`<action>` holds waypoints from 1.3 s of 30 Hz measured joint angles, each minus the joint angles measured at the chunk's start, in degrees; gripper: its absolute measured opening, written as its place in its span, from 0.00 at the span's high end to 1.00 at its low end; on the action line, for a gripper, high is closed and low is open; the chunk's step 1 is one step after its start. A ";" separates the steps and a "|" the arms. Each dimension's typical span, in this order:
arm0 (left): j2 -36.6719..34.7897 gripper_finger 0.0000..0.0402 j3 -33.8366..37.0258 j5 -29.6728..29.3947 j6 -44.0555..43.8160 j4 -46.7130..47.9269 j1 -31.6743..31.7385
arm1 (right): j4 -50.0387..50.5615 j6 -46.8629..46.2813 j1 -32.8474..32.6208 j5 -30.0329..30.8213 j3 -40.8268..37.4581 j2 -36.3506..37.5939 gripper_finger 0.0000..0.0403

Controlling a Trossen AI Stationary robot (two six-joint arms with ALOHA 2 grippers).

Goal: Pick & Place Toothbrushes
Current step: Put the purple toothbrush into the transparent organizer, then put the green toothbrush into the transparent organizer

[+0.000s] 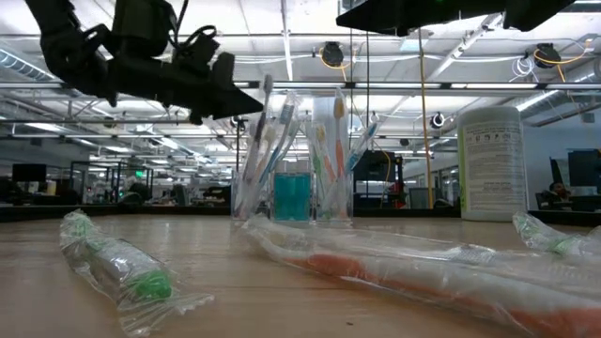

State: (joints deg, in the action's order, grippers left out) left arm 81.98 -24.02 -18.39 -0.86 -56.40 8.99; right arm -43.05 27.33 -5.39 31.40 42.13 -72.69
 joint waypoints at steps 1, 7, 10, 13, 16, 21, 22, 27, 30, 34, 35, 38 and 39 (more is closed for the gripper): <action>1.23 1.00 -0.12 -0.63 -0.55 -0.92 -0.18 | -0.02 0.13 0.00 -0.07 0.00 0.00 0.65; 6.69 1.00 -0.09 -4.31 -6.26 -2.00 -1.13 | 0.51 -1.62 0.00 0.03 0.00 0.00 0.65; 8.07 1.00 -0.10 -4.73 -9.26 -0.46 -1.63 | 1.05 -1.62 0.01 0.02 0.00 0.00 0.65; 8.78 1.00 -0.12 -4.75 -11.79 1.31 -1.98 | 1.18 -2.44 0.02 0.02 0.00 0.00 0.65; 8.77 1.00 -0.16 -4.77 -11.87 2.37 -1.99 | 1.44 -4.02 0.02 0.02 0.00 0.02 0.65; 8.32 0.95 -0.36 -4.70 -12.45 2.77 -1.99 | 1.88 -6.08 0.02 -0.17 0.00 0.02 0.65; 8.32 0.93 -0.36 -4.68 -13.41 2.83 -1.99 | 2.20 -6.08 0.02 -0.17 0.00 0.02 0.65; 8.30 0.82 -0.36 -4.70 -15.86 4.54 -1.99 | 5.13 -7.97 0.02 -1.78 0.00 0.04 0.65; 6.51 0.75 -0.38 -4.63 -15.84 7.79 -1.99 | 7.12 -10.37 0.02 -3.96 0.00 0.04 0.65; 1.31 0.69 -0.38 -4.48 -14.16 13.45 -2.01 | 9.48 -14.76 0.02 -8.10 0.00 0.04 0.65; -0.30 0.68 -0.40 -4.62 -13.08 14.21 -2.01 | 10.05 -15.88 0.02 -9.21 0.00 0.04 0.65; -5.72 0.65 -0.40 -5.78 -10.96 17.94 -2.01 | 15.11 -20.00 -0.15 -9.38 1.41 -0.53 0.65; -7.36 0.65 -0.40 -5.91 -10.39 18.68 -2.01 | 17.16 -21.34 -0.32 -9.19 2.14 -0.94 0.65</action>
State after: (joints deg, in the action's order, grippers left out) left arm 74.62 -24.43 -24.30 -11.25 -37.72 6.98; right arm -25.88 5.99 -5.71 22.21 44.27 -73.63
